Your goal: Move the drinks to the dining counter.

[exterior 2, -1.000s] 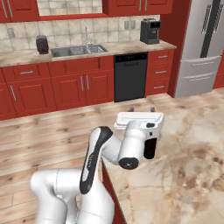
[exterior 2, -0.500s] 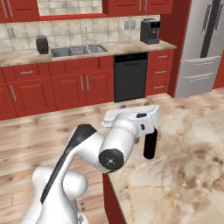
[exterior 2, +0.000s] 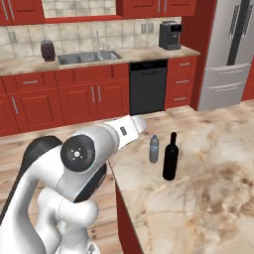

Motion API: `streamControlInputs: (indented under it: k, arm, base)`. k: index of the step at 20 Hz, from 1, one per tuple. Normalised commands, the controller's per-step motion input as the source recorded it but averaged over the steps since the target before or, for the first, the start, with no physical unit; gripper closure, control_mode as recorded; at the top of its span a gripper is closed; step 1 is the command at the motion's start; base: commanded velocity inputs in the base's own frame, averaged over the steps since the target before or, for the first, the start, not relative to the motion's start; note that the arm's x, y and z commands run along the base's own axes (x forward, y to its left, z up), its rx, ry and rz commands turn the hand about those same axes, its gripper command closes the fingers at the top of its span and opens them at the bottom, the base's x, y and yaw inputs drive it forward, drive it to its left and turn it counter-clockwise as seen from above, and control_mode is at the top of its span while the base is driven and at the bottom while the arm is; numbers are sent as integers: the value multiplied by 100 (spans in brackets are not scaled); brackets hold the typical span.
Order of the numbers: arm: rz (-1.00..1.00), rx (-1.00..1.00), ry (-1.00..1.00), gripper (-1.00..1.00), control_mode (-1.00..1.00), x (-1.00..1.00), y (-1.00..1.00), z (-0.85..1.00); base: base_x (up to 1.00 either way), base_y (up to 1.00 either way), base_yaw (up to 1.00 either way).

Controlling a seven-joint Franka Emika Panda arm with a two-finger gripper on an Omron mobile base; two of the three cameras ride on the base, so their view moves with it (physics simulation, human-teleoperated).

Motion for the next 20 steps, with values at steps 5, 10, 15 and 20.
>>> streamControlInputs:
  k: [5,10,15,20]
  arm:
    - [22,-11,8,-100,-100,-6,100,-58]
    - [26,-5,6,-100,-100,0,69,-24]
    - [14,0,0,-100,100,0,10,-7]
    - [0,0,0,-100,100,0,0,0]
  base:
    - [0,0,0]
    - [0,0,0]
    - [0,9,19]
    - [2,0,11]
